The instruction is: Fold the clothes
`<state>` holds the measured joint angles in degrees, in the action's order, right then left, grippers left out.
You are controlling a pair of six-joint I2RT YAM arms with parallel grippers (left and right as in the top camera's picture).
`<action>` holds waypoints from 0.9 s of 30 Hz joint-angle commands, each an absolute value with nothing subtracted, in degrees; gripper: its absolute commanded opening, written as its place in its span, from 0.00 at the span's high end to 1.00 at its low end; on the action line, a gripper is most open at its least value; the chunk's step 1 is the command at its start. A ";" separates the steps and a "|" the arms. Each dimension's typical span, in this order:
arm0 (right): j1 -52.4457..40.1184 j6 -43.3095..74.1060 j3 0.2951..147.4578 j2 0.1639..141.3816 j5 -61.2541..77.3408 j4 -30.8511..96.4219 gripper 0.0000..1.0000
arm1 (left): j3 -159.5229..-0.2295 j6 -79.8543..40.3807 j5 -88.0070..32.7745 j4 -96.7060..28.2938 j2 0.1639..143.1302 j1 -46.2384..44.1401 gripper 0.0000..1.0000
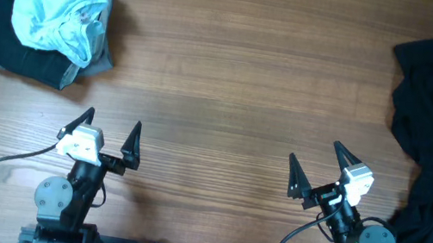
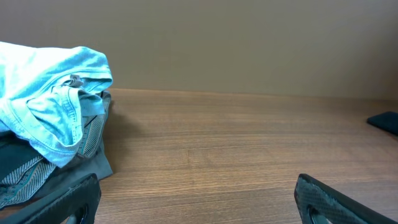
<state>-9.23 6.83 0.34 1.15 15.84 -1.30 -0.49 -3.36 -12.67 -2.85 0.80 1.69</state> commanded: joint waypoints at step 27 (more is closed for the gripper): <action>-9.45 7.66 0.30 0.64 16.32 -1.43 0.00 | -0.34 -3.92 -12.34 -1.17 0.56 2.09 0.00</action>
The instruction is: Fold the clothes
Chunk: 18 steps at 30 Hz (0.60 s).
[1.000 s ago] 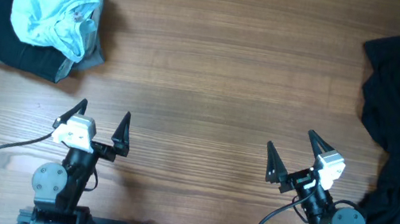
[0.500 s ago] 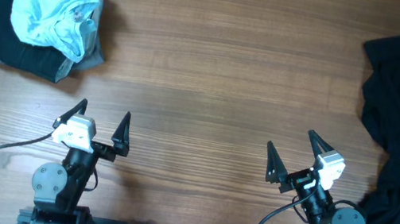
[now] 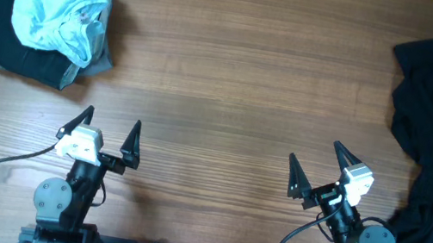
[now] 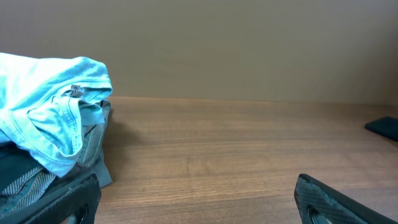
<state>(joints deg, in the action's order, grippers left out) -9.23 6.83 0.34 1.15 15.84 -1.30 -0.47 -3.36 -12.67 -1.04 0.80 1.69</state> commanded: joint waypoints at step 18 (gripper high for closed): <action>-9.45 17.63 4.21 0.89 16.36 -3.92 0.00 | -5.26 -3.92 -23.62 2.98 0.64 2.11 0.00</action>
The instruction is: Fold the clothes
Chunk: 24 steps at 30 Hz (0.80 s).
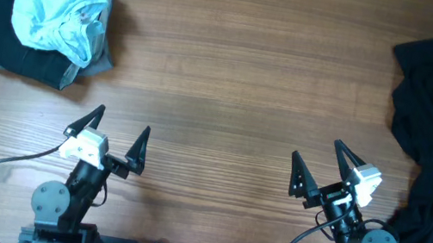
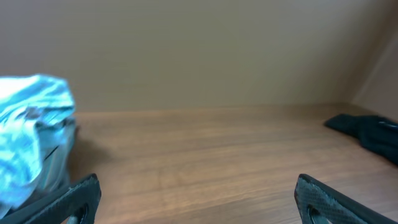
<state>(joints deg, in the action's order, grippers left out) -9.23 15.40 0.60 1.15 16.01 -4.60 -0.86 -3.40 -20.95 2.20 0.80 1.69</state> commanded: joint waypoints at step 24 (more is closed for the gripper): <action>-9.30 1.63 65.41 74.63 19.07 43.64 0.00 | -64.86 -3.90 -27.20 -43.18 59.13 2.11 0.00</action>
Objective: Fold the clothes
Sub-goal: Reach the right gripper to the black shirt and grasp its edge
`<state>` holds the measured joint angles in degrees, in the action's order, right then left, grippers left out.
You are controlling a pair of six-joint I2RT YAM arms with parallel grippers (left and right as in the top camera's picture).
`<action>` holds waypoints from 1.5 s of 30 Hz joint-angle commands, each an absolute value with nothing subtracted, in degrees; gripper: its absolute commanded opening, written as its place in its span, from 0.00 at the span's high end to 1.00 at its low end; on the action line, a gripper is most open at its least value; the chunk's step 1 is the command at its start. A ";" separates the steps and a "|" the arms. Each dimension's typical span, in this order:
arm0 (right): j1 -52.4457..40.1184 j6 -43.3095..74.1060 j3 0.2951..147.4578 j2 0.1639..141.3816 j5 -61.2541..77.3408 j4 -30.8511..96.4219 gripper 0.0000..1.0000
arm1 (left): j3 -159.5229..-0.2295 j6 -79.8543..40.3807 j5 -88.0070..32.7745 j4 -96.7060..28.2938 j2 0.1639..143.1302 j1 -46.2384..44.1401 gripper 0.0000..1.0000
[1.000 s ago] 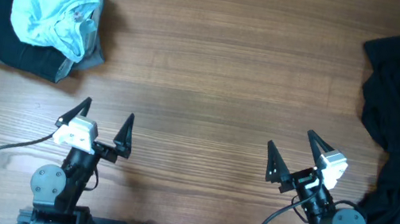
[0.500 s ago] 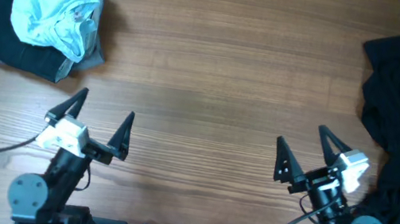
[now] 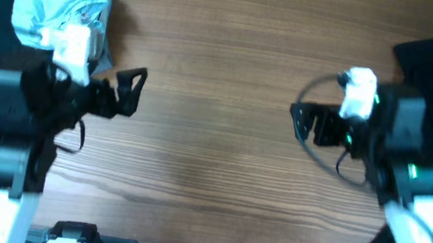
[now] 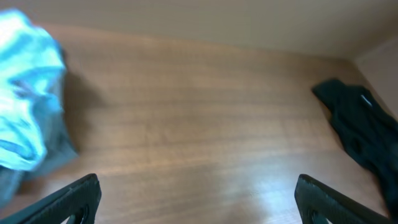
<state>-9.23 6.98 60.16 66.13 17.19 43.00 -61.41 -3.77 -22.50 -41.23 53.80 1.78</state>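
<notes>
A crumpled light blue garment lies on a stack of dark folded clothes at the table's far left corner; in the left wrist view the blue garment (image 4: 25, 118) is blurred at the left. A black shirt lies spread and rumpled along the right edge, and the left wrist view shows that shirt (image 4: 364, 127) at the right. My left gripper (image 3: 129, 90) hangs open above bare wood just right of the pile, its fingertips (image 4: 74, 200) wide apart. My right gripper (image 3: 307, 124) is open above the table, left of the black shirt.
The wooden table (image 3: 228, 45) stretches between the two piles. Cables loop beside both arms. The arm bases stand at the near edge.
Both arms have risen from their low pose by the near edge and reached out over the table. The left gripper is now by the pile, the right gripper near the black shirt. The clothes are unmoved.
At the two oldest moments both arms rested folded at the near edge with their grippers open. Then the left wrist view had swung right, showing the black shirt. Now both arms are extended high over the table, still open and holding nothing.
</notes>
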 commanded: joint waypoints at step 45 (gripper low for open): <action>16.99 11.99 70.52 107.02 26.37 18.94 0.95 | -64.99 -3.92 -28.86 -44.53 61.43 2.70 0.00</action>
